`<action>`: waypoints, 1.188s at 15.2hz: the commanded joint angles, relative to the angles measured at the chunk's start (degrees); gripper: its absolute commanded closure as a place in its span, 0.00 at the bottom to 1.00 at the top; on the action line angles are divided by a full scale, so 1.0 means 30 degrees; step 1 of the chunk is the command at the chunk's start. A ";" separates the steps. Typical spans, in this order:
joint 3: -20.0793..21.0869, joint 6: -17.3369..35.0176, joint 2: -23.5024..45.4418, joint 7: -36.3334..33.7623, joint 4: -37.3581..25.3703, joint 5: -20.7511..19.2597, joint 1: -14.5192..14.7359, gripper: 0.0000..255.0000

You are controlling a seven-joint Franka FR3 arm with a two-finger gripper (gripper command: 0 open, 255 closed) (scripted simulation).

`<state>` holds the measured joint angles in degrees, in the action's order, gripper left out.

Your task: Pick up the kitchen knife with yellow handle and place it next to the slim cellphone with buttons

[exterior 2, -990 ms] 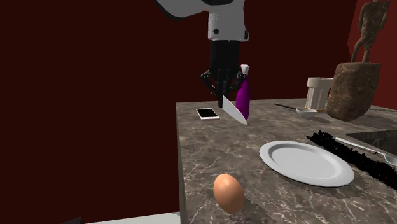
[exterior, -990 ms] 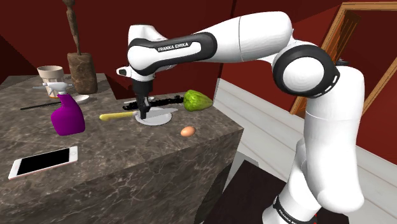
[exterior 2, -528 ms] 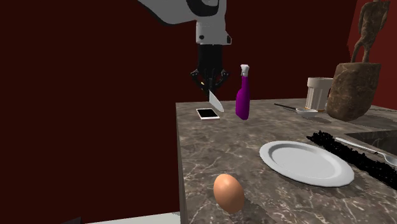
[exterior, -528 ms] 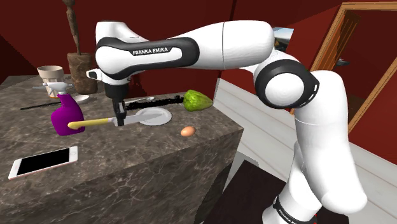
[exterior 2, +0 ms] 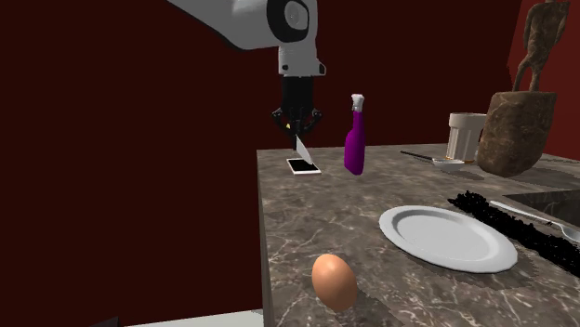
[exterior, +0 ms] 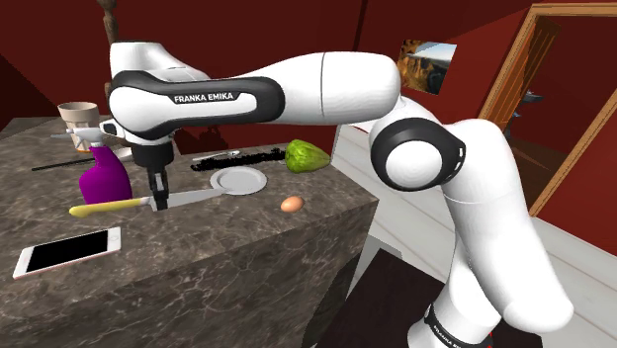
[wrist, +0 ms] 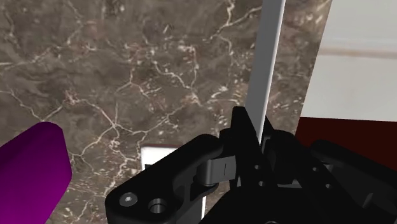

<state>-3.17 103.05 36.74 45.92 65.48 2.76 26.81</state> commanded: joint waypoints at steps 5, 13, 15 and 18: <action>0.0007 0.1481 0.0143 0.0041 0.1328 0.0020 0.0018 1.00; 0.0028 0.3260 0.0580 0.0091 0.2672 0.0058 0.0033 1.00; 0.0034 0.3683 0.0726 0.0104 0.2949 0.0069 0.0035 1.00; 0.0040 0.3982 0.0855 0.0113 0.3120 0.0078 0.0035 1.00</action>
<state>-3.06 114.73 39.18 46.27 74.73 2.99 26.91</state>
